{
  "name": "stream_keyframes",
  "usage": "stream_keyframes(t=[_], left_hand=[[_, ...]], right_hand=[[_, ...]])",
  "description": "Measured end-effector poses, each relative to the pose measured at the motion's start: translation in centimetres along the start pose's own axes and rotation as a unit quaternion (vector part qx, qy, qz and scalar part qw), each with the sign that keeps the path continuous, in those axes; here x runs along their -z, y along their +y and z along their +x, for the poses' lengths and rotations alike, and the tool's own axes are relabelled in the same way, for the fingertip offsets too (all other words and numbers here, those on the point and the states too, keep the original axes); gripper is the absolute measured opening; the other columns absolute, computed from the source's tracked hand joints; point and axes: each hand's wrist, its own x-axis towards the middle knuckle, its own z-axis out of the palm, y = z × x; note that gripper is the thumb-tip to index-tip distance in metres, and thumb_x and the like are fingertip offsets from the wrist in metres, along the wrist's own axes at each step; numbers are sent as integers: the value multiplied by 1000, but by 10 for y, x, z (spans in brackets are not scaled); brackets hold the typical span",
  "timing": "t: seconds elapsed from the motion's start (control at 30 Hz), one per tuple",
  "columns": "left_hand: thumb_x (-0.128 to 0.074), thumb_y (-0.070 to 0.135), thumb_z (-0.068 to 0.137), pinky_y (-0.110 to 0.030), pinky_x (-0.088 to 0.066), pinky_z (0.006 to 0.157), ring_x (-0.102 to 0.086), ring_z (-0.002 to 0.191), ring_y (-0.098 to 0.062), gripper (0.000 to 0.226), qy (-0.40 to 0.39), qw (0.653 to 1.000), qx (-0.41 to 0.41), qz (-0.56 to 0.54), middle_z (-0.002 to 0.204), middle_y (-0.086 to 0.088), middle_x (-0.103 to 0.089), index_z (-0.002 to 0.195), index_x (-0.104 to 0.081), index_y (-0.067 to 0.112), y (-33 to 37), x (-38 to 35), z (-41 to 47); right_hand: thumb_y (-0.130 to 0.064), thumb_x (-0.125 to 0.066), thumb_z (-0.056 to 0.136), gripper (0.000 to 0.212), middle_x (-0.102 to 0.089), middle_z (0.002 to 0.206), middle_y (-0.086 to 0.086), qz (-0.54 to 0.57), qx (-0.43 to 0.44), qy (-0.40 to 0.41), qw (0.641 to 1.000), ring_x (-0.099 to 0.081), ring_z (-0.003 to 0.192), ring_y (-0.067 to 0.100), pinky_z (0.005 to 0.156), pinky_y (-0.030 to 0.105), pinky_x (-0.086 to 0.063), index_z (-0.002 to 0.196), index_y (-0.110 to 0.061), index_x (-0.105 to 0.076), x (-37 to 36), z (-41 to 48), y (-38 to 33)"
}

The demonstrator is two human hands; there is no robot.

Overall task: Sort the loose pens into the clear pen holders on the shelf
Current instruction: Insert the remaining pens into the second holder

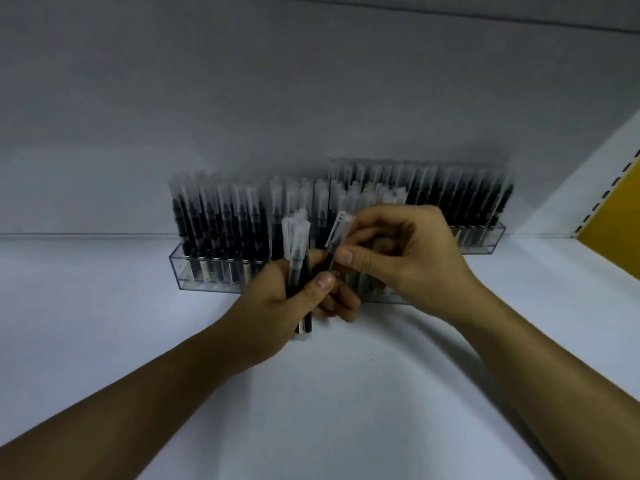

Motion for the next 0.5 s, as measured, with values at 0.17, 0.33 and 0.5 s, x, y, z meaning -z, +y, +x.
stream_keyframes(t=[0.17, 0.33, 0.5], left_hand=[[-44, 22, 96, -42, -59, 88, -72, 96, -31, 30, -1, 999, 31, -11, 97, -15, -74, 121, -58, 11, -3, -2, 0], [-40, 27, 96, -37, -60, 81, -72, 93, -29, 35, 14, 999, 35, 5, 98, -14, -74, 123, -57, 12, -2, 0, -2], [-40, 27, 97, -32, -52, 61, -58, 61, -26, 31, 31, 998, 27, 50, 65, -12, -62, 110, -62, 9, -4, 1, 0]], right_hand=[[-15, -76, 84, 9, -76, 81, 3, 32, 8, 29, 999, -69, 64, 45, 45, 42, -57, 91, -12, -72, -3, -10, 4], [-3, -72, 87, 10, -68, 64, -5, 131, 19, 137, 982, -56, 39, 18, 40, 18, -42, 85, -8, -63, 7, -6, -5], [-2, -59, 85, 11, -57, 59, -11, 132, 22, 229, 964, -50, 43, 8, 44, 22, -44, 88, -13, -61, 21, -3, -4]])
